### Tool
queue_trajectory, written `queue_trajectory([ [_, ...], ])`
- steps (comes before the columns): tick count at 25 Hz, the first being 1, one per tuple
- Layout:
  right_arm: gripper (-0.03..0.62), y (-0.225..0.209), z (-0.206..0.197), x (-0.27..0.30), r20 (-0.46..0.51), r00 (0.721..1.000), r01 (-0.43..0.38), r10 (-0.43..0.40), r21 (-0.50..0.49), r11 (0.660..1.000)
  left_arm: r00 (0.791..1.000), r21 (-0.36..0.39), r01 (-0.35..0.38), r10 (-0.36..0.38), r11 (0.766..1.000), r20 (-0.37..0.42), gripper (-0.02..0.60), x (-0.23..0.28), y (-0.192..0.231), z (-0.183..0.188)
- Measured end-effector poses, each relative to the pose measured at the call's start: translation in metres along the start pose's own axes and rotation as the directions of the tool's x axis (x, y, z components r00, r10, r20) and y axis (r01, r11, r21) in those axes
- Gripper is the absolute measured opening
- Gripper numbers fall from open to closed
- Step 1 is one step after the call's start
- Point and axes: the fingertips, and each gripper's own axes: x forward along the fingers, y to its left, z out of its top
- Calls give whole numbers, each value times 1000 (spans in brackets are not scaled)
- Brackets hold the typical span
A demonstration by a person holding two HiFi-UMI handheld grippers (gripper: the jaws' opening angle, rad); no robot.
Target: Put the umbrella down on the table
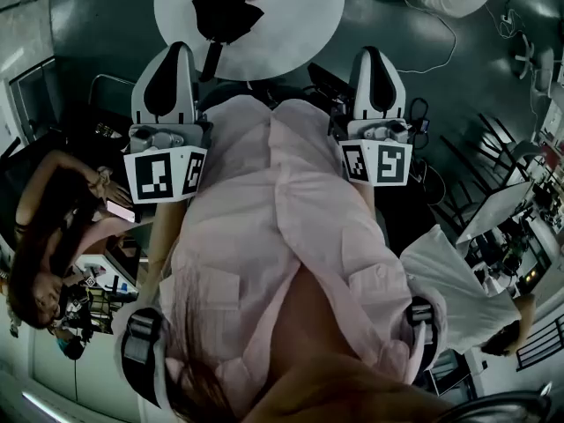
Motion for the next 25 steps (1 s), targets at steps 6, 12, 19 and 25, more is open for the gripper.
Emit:
queue_trajectory([
  [6,34,12,2,10,1,999,-33,33,-14,999,1000,10,-3,3,1000,-1,19,-1,2,2],
  [12,34,19,0,13,-10,999,-49,49,-27,998,1000,5,9,-10,1000,21,19,0,2,9],
  [19,34,17,0,14,-13,999,-45,45,-28,999,1000,-25,15,-14,1000,26,19,6,1,10],
  [25,34,20,-1,13,-15,999,-44,44,-29,999,1000,-30,5,-4,1000,22,20,4,4,8],
])
